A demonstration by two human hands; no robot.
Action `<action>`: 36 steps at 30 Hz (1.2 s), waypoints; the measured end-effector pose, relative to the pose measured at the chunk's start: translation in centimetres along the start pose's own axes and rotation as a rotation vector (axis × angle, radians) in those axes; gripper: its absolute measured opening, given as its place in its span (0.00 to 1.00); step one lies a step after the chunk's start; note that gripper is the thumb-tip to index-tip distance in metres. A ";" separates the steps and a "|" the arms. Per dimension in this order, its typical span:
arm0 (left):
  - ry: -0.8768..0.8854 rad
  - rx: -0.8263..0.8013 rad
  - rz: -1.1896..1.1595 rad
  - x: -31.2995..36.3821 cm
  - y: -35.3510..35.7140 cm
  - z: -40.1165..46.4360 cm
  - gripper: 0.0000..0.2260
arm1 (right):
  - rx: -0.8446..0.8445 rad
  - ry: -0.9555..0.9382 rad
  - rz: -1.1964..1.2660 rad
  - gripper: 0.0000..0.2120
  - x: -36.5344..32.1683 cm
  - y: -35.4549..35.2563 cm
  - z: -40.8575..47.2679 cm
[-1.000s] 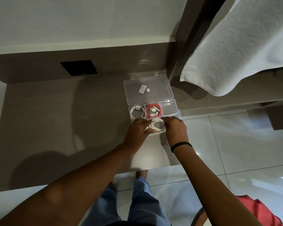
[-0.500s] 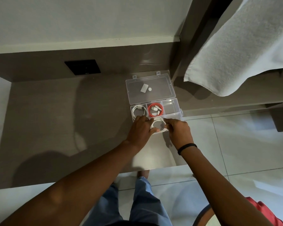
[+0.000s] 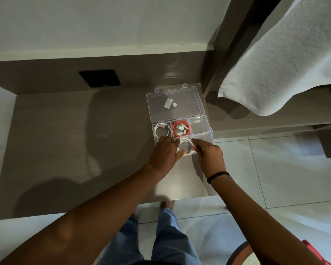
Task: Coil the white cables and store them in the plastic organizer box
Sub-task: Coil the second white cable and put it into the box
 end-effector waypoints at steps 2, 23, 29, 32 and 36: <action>0.002 -0.005 -0.009 -0.2 0.0 0.0 0.24 | 0.014 -0.018 -0.023 0.15 -0.1 -0.1 -0.4; -0.065 -0.062 0.159 0.3 -1.3 1.2 0.17 | -0.219 -0.091 -0.203 0.14 -0.2 2.5 2.9; -0.118 -0.120 0.168 -0.2 -0.3 1.9 0.17 | -0.093 -0.171 -0.169 0.12 -0.6 1.6 1.6; -0.099 -0.109 0.170 0.0 -0.2 1.9 0.18 | -0.045 -0.113 0.005 0.08 0.3 1.0 1.8; -0.072 -0.079 0.177 0.2 -0.4 1.9 0.17 | -0.033 -0.112 0.146 0.07 0.6 0.6 2.0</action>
Point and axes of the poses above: each hand's wrist, its own z-axis towards the middle knuckle, its own y-axis out of the palm, x = y × z, the point moved 10 cm from there along z, towards the middle knuckle, and after that the axes turned 4 degrees about x, right-handed, at the moved point
